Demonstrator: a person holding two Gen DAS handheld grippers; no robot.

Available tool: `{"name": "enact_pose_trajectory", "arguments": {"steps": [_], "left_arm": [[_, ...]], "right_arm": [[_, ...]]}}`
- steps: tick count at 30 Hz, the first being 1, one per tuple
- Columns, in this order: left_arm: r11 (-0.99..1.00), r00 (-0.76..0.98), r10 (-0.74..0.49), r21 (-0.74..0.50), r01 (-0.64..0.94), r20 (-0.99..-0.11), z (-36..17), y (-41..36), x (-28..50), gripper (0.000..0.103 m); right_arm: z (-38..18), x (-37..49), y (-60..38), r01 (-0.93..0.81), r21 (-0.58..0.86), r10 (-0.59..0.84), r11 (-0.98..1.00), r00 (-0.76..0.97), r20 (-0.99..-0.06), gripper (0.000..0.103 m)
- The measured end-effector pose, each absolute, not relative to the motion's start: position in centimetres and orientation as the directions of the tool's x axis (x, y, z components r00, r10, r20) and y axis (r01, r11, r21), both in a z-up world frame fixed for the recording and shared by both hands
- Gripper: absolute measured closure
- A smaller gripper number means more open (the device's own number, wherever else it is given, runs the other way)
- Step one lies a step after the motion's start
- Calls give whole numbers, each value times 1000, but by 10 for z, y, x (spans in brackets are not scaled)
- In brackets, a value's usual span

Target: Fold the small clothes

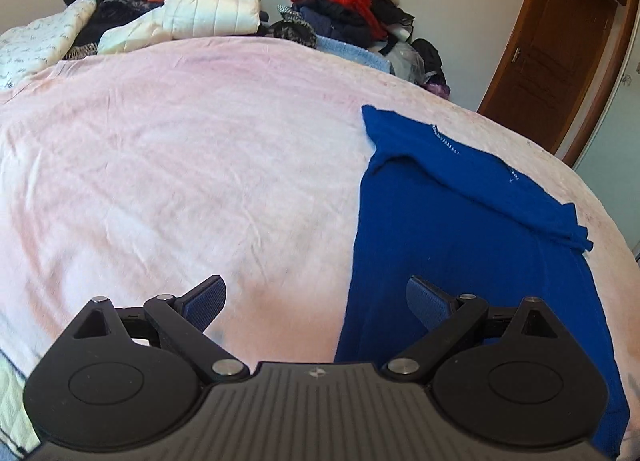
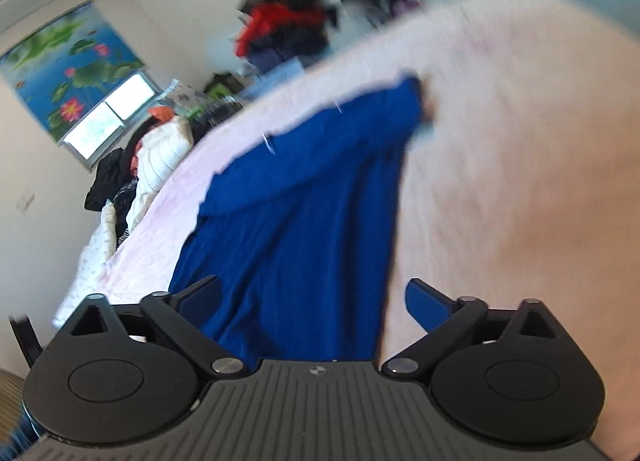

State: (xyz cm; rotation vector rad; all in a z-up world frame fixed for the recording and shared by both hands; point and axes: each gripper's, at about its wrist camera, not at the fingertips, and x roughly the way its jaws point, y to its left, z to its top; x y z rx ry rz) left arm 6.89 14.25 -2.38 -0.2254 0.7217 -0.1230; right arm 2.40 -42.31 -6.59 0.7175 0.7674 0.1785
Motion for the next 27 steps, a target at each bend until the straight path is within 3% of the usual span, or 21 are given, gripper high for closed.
{"name": "enact_pose_trajectory", "arguments": {"steps": [3,9,14,22,27], "left_arm": [[965,717,-209,-261,40,-664,-30,144,60,5],[939,616,-326,-320,124,-717,-41,136,59,5],[919,569,-385,-359,163,-727,-45,137,64,1],[784,432,-595,-607,127,-678,-49,163,78,1],[654,341,-722,-754,54,-602,-61,168,83,1]], "right_arm": [[-86,21,-422,144,721,478,677,659,-581,25],[-94,7,-406,174,699,483,694,606,-631,35],[-108,2,-410,172,791,594,587,573,-565,36],[-115,4,-400,138,838,658,528,558,-506,37],[-115,12,-400,124,845,682,521,534,-499,38]]}}
